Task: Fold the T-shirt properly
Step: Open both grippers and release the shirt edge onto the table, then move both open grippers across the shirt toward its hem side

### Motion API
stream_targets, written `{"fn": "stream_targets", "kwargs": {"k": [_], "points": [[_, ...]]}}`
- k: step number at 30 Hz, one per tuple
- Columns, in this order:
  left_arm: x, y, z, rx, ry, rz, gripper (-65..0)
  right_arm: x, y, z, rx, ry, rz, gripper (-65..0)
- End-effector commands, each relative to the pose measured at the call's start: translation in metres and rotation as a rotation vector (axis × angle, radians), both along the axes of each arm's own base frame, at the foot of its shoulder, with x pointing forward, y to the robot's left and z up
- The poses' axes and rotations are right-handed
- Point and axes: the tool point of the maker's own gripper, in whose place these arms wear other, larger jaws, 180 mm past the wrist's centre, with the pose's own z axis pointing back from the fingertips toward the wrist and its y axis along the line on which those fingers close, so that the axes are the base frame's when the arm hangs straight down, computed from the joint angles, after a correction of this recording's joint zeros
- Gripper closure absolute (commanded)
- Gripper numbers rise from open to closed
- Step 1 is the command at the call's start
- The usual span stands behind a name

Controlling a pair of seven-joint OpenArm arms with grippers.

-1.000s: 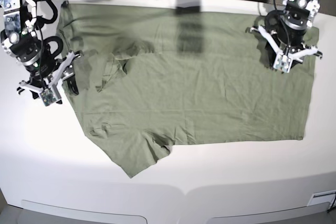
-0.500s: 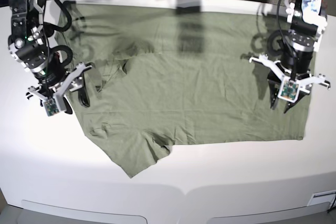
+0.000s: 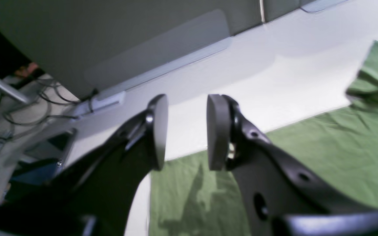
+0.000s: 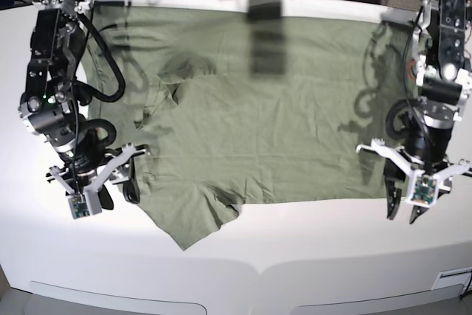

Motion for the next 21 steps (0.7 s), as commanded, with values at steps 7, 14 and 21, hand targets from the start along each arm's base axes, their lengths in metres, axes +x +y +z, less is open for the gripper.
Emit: {"fn": "stream_targets", "kwargs": {"k": [7,14,21], "points": [[0.031,0.016,0.023,0.014,-0.076,0.037,-19.8,0.013,0.001,0.034,0.013,-0.120,0.006,-29.1],[0.075,0.038,0.041,0.014,-0.119,0.090,-19.8,0.030,0.007,0.073,0.049,-0.254,0.019,-29.1],[0.108,0.055,0.067,0.007,-0.169,0.129,-19.8,0.042,0.015,0.118,0.096,-0.412,0.035,-29.1]]}}
